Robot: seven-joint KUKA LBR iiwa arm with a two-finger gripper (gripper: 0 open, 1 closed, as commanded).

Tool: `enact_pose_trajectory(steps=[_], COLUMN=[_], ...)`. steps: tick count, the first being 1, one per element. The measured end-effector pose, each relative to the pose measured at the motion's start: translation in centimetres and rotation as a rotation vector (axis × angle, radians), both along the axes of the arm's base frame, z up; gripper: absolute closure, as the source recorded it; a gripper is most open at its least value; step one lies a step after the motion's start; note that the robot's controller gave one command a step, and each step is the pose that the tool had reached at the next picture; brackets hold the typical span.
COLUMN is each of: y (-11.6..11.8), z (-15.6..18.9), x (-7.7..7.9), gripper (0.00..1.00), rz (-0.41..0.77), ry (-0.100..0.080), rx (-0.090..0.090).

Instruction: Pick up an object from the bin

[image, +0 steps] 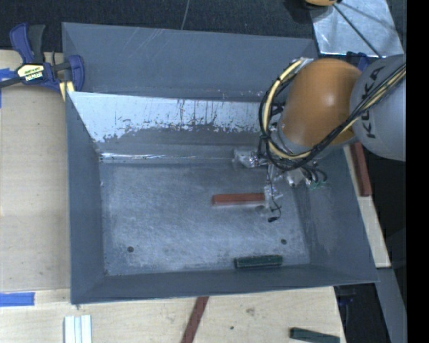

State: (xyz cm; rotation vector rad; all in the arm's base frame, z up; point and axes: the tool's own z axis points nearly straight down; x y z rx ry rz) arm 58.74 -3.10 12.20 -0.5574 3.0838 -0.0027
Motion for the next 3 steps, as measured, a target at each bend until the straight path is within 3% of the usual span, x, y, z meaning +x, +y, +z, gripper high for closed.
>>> enact_pose_trajectory(steps=[1,2,3], y=[-2.9,-2.9,-1.0], z=[-5.2,-5.2,11.4], x=[-1.4,-1.4,-0.1], gripper=[1.0,1.0,1.0], rz=[0.001,0.002,-0.042], ry=[0.005,0.005,-0.001], rx=[0.001,0.001,0.001])
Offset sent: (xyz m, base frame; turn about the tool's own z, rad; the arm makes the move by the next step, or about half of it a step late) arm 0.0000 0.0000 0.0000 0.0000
